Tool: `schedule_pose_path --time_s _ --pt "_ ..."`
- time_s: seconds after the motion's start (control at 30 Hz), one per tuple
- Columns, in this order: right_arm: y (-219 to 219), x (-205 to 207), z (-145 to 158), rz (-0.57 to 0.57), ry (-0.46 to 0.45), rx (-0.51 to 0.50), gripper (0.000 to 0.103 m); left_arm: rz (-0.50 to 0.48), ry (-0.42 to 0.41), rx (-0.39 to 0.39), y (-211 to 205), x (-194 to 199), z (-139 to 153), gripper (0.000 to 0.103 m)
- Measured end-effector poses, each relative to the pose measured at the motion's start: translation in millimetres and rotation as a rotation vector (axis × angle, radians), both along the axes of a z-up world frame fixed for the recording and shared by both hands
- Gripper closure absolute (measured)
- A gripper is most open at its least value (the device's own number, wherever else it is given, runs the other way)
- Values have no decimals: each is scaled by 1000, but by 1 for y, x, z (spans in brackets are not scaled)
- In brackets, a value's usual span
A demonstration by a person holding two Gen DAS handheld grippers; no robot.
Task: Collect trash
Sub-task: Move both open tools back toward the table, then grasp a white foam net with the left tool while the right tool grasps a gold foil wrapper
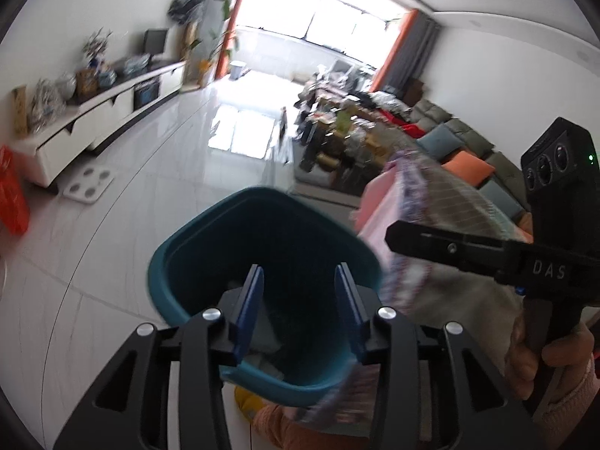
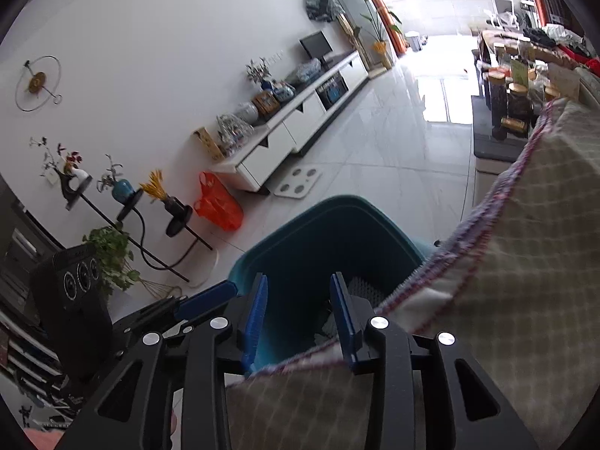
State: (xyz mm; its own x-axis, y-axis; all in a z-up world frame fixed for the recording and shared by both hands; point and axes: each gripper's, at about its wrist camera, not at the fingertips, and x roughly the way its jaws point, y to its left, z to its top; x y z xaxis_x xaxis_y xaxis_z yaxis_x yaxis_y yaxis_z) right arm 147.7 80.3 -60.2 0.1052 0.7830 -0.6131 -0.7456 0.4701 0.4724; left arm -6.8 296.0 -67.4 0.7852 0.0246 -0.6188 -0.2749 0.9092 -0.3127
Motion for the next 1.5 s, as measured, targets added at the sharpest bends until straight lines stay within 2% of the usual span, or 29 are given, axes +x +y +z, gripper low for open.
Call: schedule_pose_path --time_s 0.07,0.17,0.4,0.6,0.8,0.97,1.2,1.3,1.33,1.4,1.47,1.5 --pt "-13 -5 10 0 -17 26 60 -38 -33 17 -14 -1 12 59" --pt "-40 -14 26 -7 -44 60 59 -107 -79 33 -39 2 26 56" --pt "-108 -30 51 -59 -102 121 54 -298 -118 23 -99 15 36 56" --pt "-183 -36 62 -204 -148 144 51 -452 -120 -5 -147 29 33 56" --pt "-253 -37 51 -390 -155 109 51 -566 -124 -33 -184 40 31 45" --pt "-291 -32 33 -492 -101 116 51 -647 -124 -81 -209 49 35 31" --pt "-311 -31 10 -545 -42 116 51 -698 -43 -165 -233 78 18 30" --pt "-322 -32 2 -547 -22 123 51 -706 -14 -224 -232 85 9 40" --pt "-323 -32 0 -547 -15 123 51 -709 -9 -236 -233 86 7 49" --pt "-324 -31 -3 -545 -4 126 51 -711 -5 -253 -233 90 4 61" --pt "-325 -32 -7 -543 9 126 51 -726 -7 -264 -235 90 2 87" --pt "-325 -32 -8 -542 13 125 51 -729 -7 -263 -237 90 2 90"
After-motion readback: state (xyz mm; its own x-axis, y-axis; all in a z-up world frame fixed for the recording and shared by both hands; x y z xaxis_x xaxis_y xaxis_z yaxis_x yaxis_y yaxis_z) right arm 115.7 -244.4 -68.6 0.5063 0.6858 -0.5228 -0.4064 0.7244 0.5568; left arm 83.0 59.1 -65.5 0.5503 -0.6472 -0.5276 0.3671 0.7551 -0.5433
